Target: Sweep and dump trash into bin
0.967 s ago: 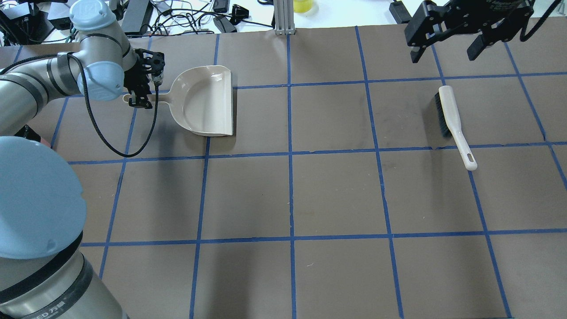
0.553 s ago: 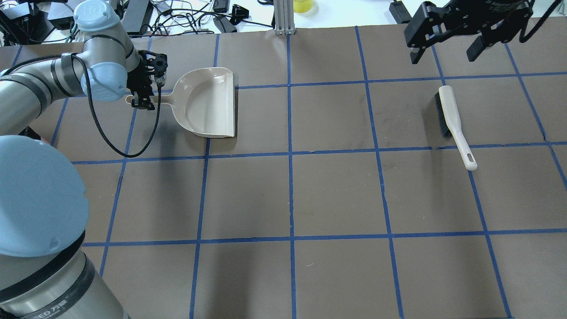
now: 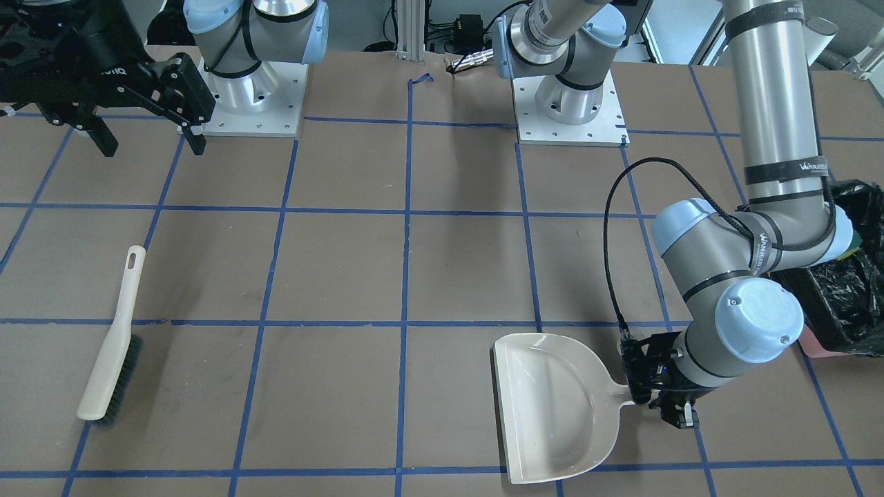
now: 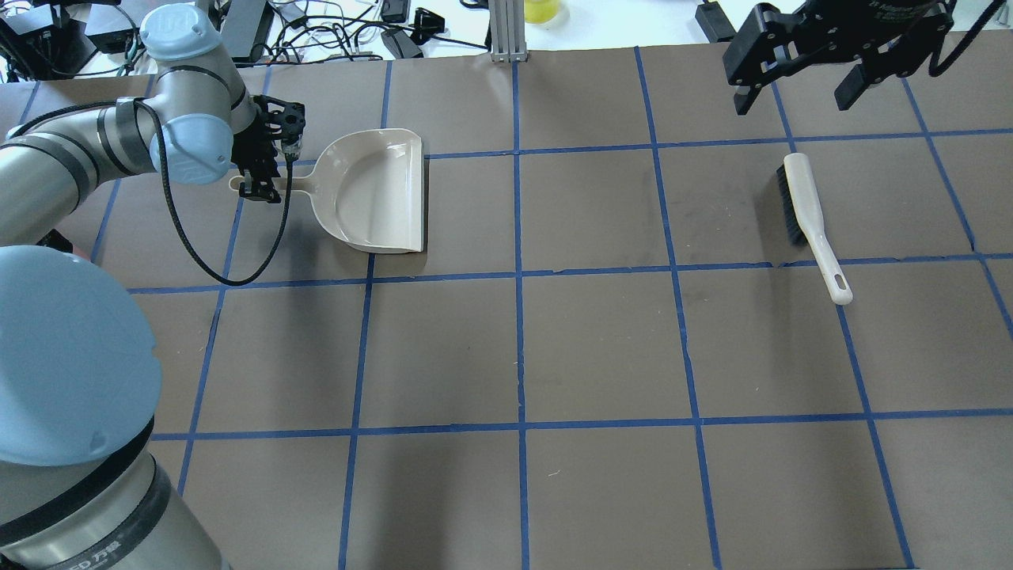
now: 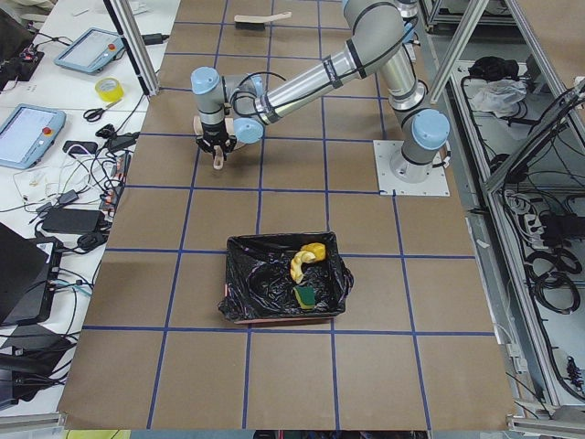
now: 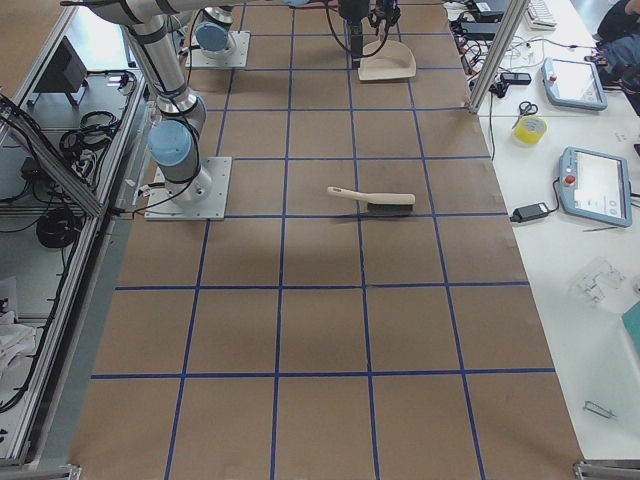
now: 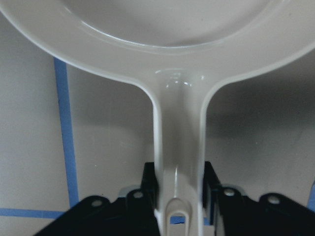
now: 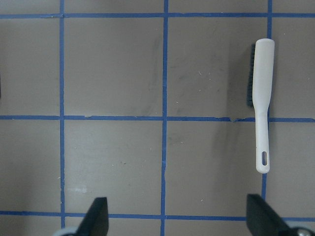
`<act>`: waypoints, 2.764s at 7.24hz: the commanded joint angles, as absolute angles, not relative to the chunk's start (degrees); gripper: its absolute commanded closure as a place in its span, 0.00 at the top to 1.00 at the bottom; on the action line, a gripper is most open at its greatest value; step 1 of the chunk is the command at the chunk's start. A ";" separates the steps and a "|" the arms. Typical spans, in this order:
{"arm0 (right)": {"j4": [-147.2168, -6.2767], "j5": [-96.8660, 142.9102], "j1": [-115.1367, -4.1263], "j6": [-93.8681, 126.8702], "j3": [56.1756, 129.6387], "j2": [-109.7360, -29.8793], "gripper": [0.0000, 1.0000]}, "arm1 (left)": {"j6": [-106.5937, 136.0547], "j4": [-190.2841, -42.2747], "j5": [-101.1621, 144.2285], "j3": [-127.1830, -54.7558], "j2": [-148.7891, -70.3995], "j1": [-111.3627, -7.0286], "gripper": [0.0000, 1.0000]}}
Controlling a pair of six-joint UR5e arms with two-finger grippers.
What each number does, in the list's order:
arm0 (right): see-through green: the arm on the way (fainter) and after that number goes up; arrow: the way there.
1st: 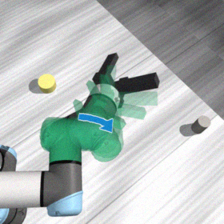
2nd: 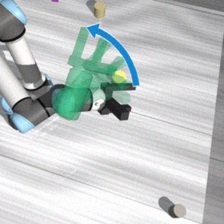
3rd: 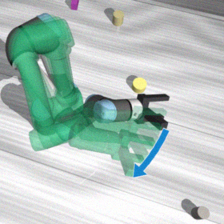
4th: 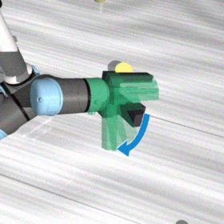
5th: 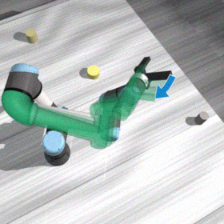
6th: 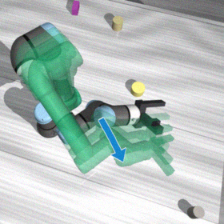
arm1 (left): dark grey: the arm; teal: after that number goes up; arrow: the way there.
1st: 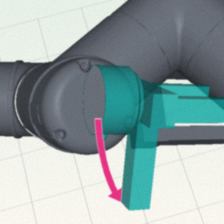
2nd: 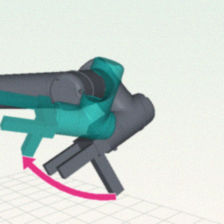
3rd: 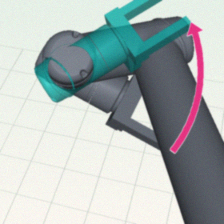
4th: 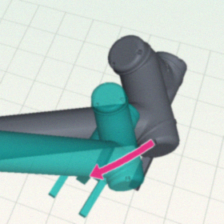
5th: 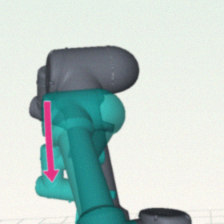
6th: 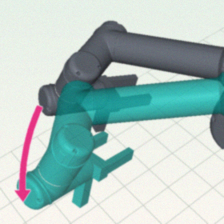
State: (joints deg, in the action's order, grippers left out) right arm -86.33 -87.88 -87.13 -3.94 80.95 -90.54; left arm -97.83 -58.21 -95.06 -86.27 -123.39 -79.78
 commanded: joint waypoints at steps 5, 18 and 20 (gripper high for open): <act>-86.40 -87.80 -87.10 -3.87 80.95 -90.62 1.00 | -99.06 -67.35 -94.66 -81.86 -118.76 -82.35 0.72; -86.49 -87.89 -87.10 -3.87 80.95 -90.62 1.00 | -25.96 -103.27 -89.74 -67.75 -103.81 -86.04 0.73; -86.57 -87.80 -87.10 -3.87 80.95 -90.61 1.00 | -25.05 -103.36 -89.39 -73.36 -100.48 -85.70 0.67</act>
